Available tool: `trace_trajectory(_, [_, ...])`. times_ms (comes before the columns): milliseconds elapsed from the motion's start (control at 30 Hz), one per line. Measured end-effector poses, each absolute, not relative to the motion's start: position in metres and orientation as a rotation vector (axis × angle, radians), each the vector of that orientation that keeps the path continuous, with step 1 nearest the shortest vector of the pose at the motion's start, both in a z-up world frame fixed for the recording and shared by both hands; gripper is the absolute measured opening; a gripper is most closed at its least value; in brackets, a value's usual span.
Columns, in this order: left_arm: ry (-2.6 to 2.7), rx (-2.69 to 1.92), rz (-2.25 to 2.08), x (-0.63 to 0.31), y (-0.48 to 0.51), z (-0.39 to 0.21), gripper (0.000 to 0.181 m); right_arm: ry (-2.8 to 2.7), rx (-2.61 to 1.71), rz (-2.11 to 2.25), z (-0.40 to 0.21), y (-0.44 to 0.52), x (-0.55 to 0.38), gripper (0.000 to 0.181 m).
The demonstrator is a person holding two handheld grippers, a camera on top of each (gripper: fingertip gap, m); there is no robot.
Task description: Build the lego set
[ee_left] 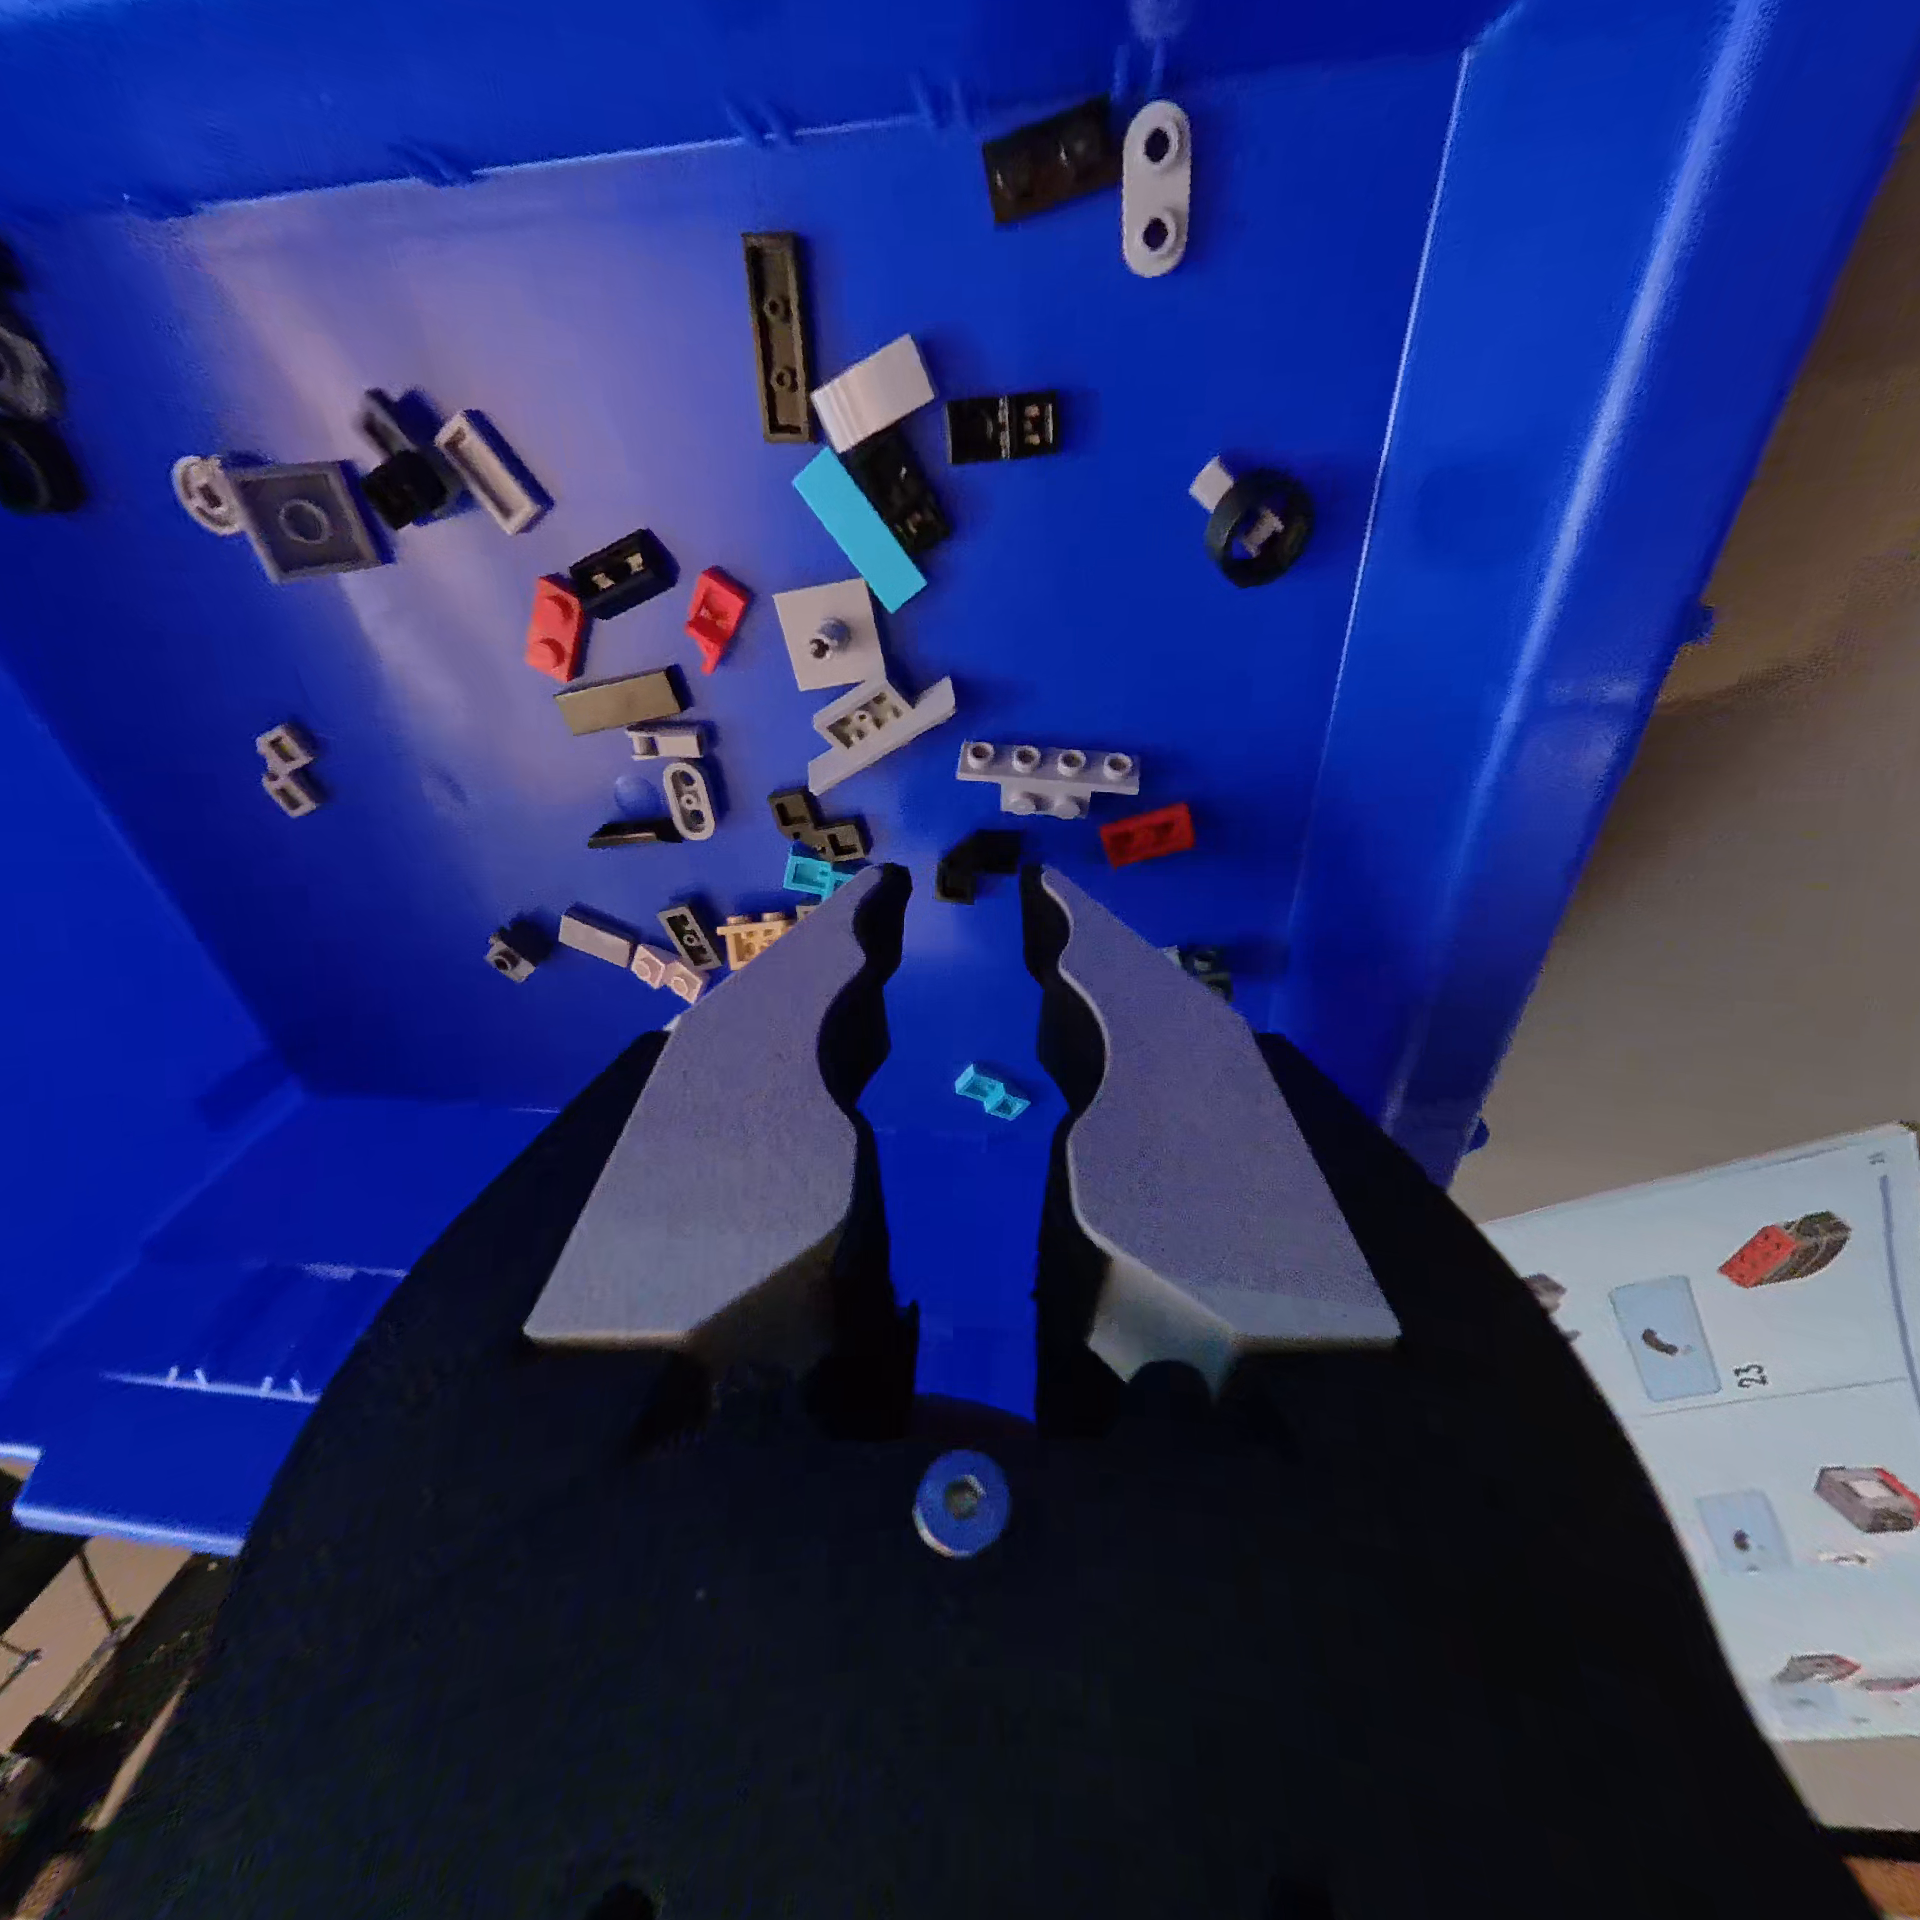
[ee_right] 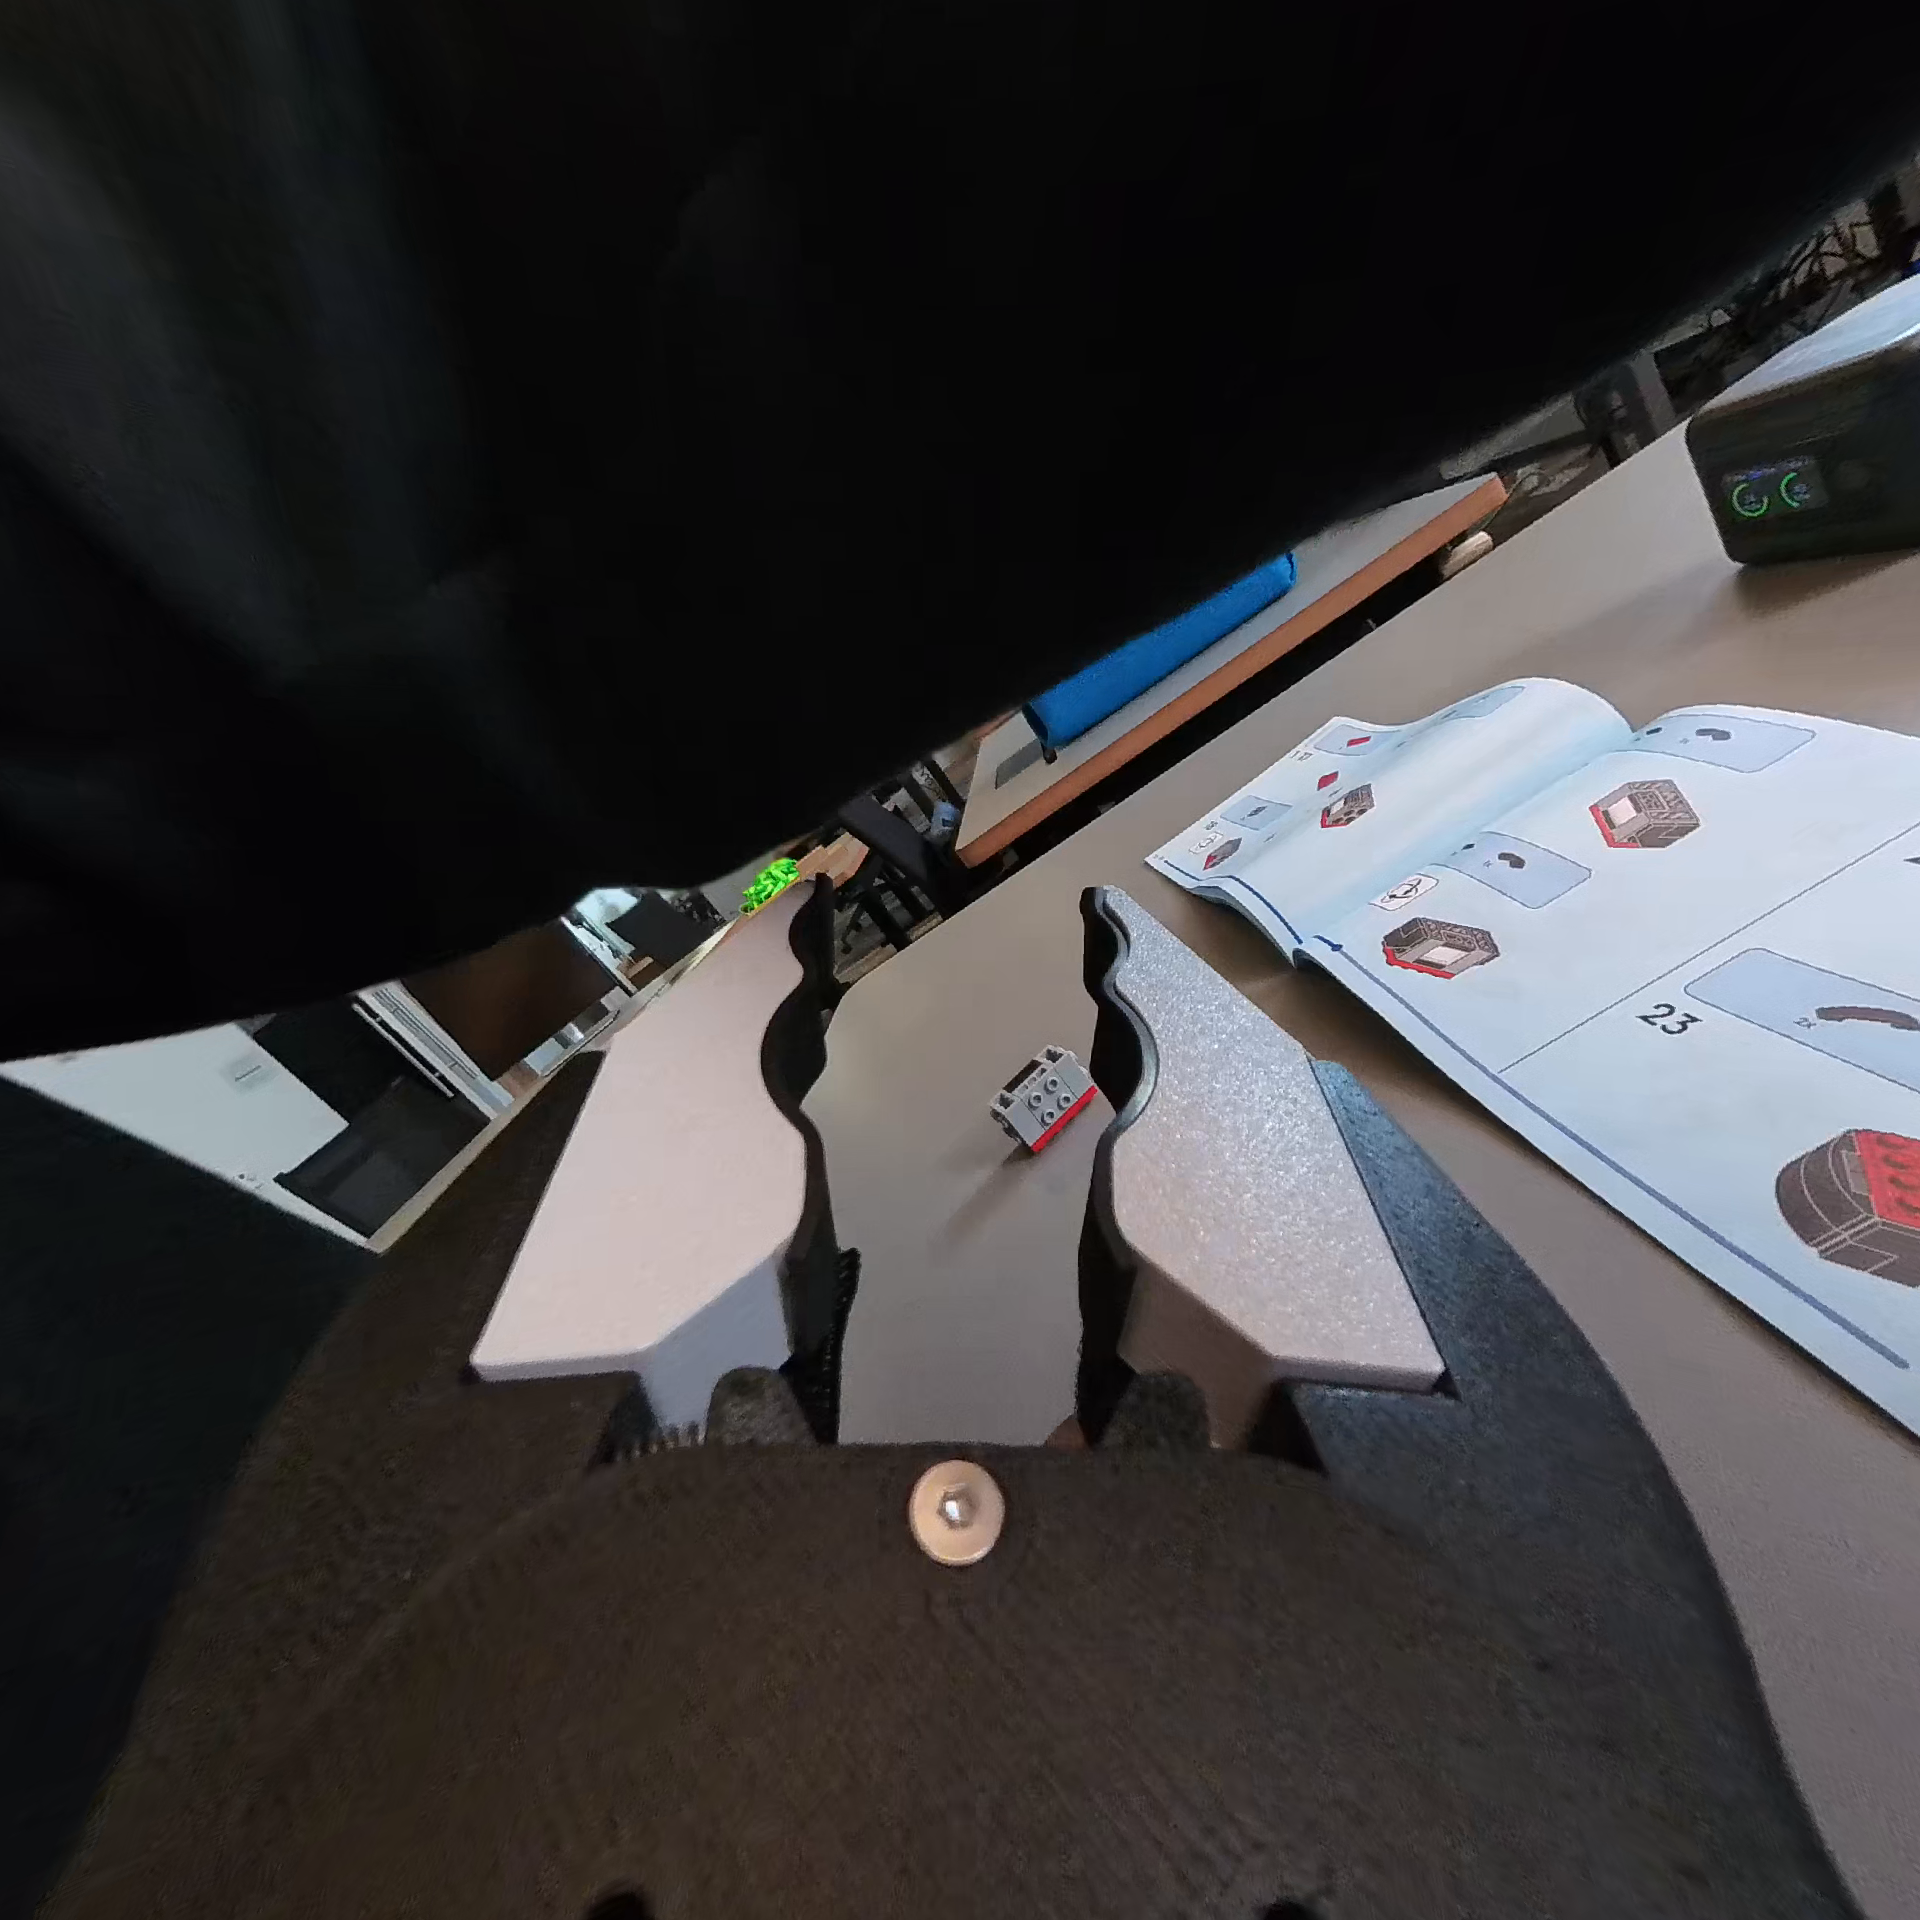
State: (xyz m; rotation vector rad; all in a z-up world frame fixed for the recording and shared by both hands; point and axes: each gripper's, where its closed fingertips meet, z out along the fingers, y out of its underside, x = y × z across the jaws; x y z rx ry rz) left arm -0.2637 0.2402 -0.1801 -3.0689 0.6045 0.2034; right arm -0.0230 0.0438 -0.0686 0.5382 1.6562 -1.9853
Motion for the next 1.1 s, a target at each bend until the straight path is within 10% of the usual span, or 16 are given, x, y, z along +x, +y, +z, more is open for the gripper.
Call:
trace_trajectory(600, [0.530,-3.146,0.235,-0.258,0.231,-0.182,0.015,1.675,0.523,-1.985,-0.069,0.043,-0.020,0.047])
trace_trajectory(1100, [-0.112,-2.771,0.378,-0.135,0.118,-0.072,0.012,1.685,0.500,-2.008,-0.067,0.044,-0.017,0.047])
